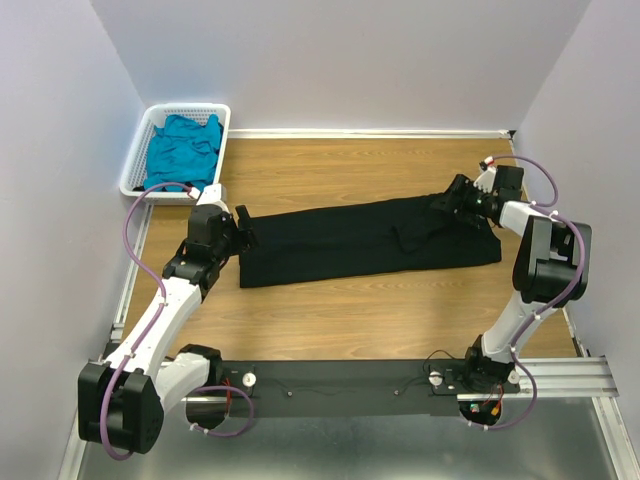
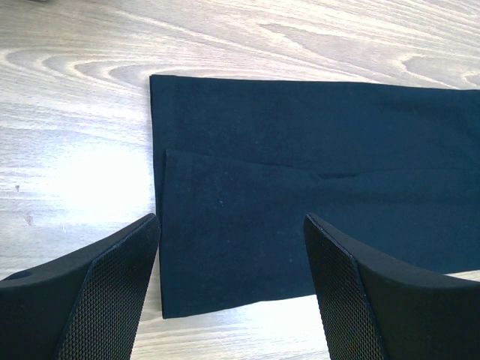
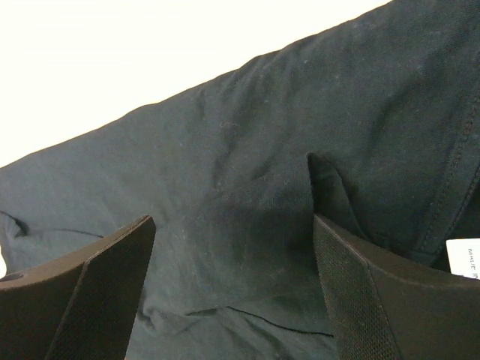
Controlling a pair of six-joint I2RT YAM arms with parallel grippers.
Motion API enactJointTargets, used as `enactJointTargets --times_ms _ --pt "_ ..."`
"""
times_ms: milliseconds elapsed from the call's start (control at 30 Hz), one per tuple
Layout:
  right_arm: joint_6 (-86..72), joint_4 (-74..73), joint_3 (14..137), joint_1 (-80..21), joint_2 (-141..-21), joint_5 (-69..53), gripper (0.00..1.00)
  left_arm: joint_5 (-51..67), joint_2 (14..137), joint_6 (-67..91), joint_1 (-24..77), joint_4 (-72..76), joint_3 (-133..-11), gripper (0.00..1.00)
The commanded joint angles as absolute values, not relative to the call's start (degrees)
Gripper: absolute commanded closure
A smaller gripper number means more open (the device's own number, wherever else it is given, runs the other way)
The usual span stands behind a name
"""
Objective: Fold and stack the t-shirts
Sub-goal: Fold the tshirt
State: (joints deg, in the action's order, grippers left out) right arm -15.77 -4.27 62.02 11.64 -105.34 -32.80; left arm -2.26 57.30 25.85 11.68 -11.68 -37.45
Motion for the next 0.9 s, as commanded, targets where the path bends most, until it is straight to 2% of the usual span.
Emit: enactJointTargets --times_ms 0,433,867 --pt "-15.99 -3.78 61.0 11.87 -105.47 -34.98 0.1 -1.14 57.74 24.87 11.34 -10.63 -36.39 0.15" --pt "-25.22 -9.48 64.33 10.46 -100.9 -38.15 0.14 -0.97 57.92 24.87 11.34 -10.63 -36.47 0.15" --pt "-23.73 -18.46 66.89 10.55 -98.96 -25.33 0.18 -0.61 58.18 24.79 11.34 -10.63 -36.39 0.15"
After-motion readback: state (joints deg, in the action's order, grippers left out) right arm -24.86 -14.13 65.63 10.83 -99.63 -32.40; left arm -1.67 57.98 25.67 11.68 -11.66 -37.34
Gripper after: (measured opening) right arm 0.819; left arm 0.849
